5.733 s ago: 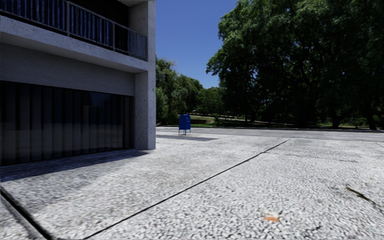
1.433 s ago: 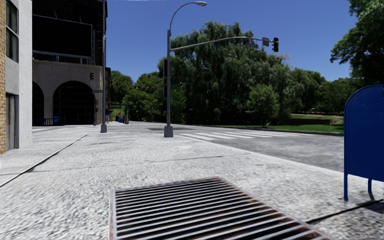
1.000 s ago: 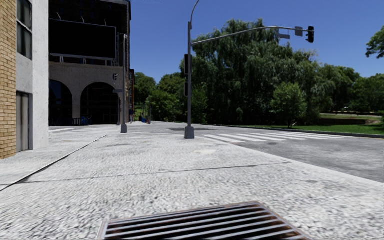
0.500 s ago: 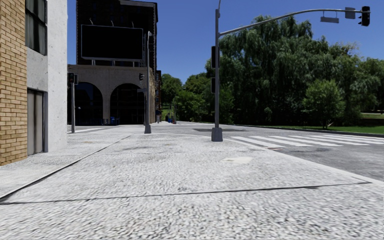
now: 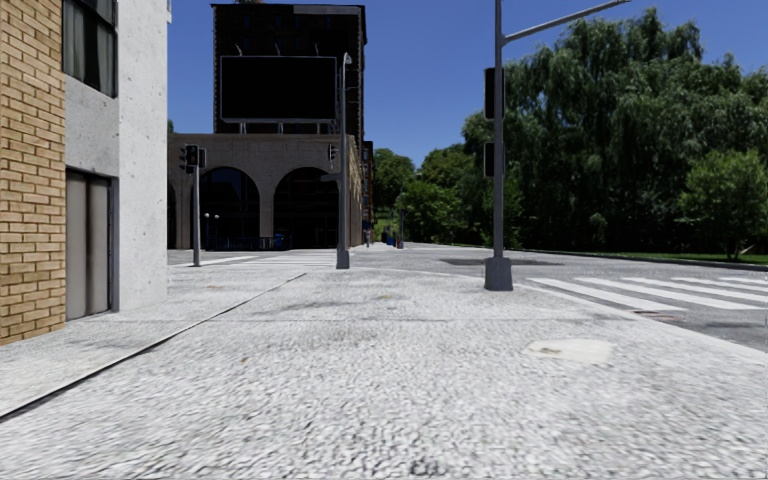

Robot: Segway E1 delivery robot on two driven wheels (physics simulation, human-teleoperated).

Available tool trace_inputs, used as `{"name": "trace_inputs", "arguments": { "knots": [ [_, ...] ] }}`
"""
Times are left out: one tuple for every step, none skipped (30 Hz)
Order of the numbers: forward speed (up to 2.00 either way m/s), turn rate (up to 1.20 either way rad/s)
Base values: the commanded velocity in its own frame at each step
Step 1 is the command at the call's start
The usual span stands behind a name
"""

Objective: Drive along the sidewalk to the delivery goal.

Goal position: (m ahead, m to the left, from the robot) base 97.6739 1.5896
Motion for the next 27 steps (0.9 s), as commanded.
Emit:
{"name": "trace_inputs", "arguments": {
  "knots": [
    [1.76, 0.39],
    [1.76, 0.39],
    [1.76, 0.39],
    [1.77, 0.39],
    [1.77, 0.39],
    [1.77, 0.39],
    [1.77, 0.39],
    [1.78, 0.39],
    [1.79, 0.36],
    [1.79, 0.36],
    [1.80, 0.30],
    [1.80, 0.28],
    [1.80, 0.28],
    [1.80, 0.25],
    [1.80, 0.19],
    [1.80, 0.13],
    [1.80, 0.13],
    [1.80, 0.06],
    [1.81, 0.01],
    [1.81, 0.01],
    [1.86, 0.00],
    [1.92, 0.00],
    [1.96, 0.00],
    [2.00, 0.00],
    [2.00, 0.00],
    [2.00, 0.00],
    [2.00, 0.00]
  ]
}}
